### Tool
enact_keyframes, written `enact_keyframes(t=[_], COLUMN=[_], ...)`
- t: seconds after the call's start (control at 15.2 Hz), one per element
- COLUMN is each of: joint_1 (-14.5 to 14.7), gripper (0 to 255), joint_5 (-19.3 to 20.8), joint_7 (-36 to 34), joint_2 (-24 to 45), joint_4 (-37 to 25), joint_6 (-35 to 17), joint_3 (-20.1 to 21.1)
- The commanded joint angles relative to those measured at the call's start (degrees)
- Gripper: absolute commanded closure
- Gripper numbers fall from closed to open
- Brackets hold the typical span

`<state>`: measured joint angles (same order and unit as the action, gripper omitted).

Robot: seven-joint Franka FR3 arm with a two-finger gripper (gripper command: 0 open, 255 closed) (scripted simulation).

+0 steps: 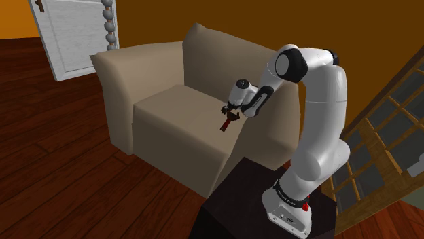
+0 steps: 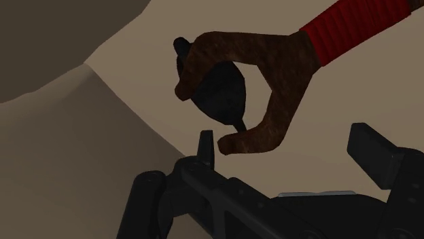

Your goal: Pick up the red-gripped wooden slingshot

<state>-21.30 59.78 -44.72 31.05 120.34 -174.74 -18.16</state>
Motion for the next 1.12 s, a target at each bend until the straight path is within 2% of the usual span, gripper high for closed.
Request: enact_keyframes(t=[0.0,0.33,0.46,0.53,1.06], joint_1=[0.93,4.11,4.13,4.08,3.97], gripper=[0,0,0,255,255], joint_5=[1.17,3.95,3.92,3.87,3.81], joint_7=[-2.00,-7.36,-7.33,-7.28,-7.15], joint_2=[2.11,7.26,7.26,7.30,7.25], joint_4=[-1.25,-3.61,-3.60,-3.66,-3.66], joint_6=[-1.22,-4.58,-4.59,-4.55,-4.50], joint_3=[-1.45,-5.35,-5.38,-5.31,-5.21])
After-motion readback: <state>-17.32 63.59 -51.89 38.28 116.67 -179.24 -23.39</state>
